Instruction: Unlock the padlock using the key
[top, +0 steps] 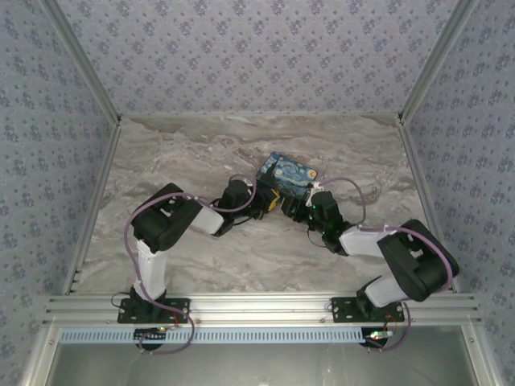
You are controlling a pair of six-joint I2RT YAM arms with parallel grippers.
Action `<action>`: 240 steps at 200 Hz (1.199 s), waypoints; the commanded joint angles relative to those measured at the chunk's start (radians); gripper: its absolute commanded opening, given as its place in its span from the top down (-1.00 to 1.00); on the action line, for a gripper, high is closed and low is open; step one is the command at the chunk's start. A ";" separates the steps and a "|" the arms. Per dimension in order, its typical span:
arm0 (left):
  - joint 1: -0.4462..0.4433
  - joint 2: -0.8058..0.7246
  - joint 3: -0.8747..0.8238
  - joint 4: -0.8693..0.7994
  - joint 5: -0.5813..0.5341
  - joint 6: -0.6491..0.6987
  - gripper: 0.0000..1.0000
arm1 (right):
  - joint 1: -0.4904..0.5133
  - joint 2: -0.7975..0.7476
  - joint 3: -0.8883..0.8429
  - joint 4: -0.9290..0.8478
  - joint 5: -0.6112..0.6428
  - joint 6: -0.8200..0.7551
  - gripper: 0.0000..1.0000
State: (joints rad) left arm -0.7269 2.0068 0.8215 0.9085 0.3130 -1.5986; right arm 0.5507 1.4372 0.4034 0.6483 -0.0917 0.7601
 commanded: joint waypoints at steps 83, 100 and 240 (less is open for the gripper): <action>0.005 -0.082 0.011 -0.101 0.036 -0.043 1.00 | 0.115 -0.488 0.039 -0.405 0.248 -0.740 -0.97; 0.004 -0.085 0.019 -0.112 0.046 -0.048 1.00 | 0.170 -0.505 0.072 -0.464 0.304 -0.882 -1.00; 0.014 -0.089 0.017 -0.121 0.066 -0.074 1.00 | 0.351 -0.497 0.032 -0.506 0.511 -1.455 -1.00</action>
State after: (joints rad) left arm -0.7200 1.9408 0.8219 0.7773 0.3553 -1.6592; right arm 0.8993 0.9363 0.4484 0.1368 0.4152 -0.6483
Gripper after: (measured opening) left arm 0.098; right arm 0.998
